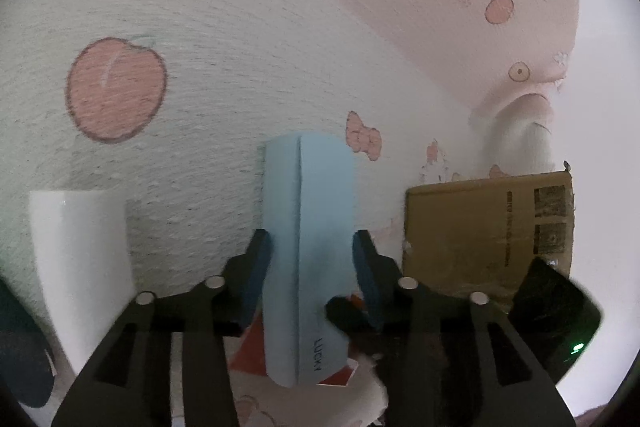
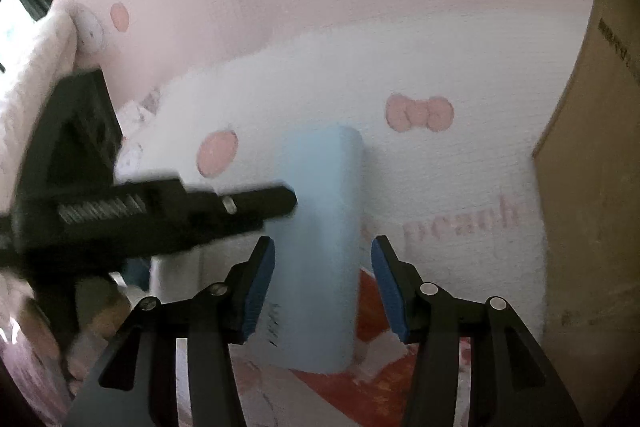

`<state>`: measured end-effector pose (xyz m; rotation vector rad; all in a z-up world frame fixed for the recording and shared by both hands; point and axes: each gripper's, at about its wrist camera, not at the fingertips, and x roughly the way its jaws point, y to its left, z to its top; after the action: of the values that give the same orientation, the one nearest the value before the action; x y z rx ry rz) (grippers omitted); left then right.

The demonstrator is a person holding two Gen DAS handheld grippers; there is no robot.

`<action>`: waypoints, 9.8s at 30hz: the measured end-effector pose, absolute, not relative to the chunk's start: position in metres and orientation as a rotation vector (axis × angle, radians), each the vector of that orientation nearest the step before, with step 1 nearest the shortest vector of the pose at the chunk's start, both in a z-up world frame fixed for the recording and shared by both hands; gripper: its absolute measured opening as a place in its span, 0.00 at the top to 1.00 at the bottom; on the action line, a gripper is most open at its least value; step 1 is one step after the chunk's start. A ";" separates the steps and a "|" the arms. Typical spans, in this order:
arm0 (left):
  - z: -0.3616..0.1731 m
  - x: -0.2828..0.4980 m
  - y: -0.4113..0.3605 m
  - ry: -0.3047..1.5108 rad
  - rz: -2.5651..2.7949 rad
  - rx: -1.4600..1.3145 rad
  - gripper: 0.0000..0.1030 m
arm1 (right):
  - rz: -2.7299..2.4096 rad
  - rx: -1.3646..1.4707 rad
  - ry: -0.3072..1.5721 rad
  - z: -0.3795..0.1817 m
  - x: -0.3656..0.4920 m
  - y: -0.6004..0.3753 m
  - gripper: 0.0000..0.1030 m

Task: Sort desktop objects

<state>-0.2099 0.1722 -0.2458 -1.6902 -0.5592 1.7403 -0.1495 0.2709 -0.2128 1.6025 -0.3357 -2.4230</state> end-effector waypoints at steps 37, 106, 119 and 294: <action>-0.129 -0.166 0.169 -0.508 1.848 -1.341 0.55 | -2.631 1.226 -0.214 -0.104 -0.091 0.293 0.53; -0.082 -0.065 0.380 -0.101 1.620 -1.558 0.53 | -2.468 1.606 -0.280 -0.058 -0.043 0.486 0.53; -0.058 -0.076 0.362 -0.177 1.702 -1.403 0.46 | -2.529 1.597 -0.360 -0.056 -0.048 0.490 0.52; -0.254 -0.202 0.100 -0.616 1.720 -1.698 0.56 | -2.189 1.663 -0.382 -0.212 -0.139 0.240 0.63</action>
<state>-0.2021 0.1001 -0.2539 -1.6979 -0.6162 1.7203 -0.1386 0.2400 -0.2125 1.6629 -0.3825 -2.1888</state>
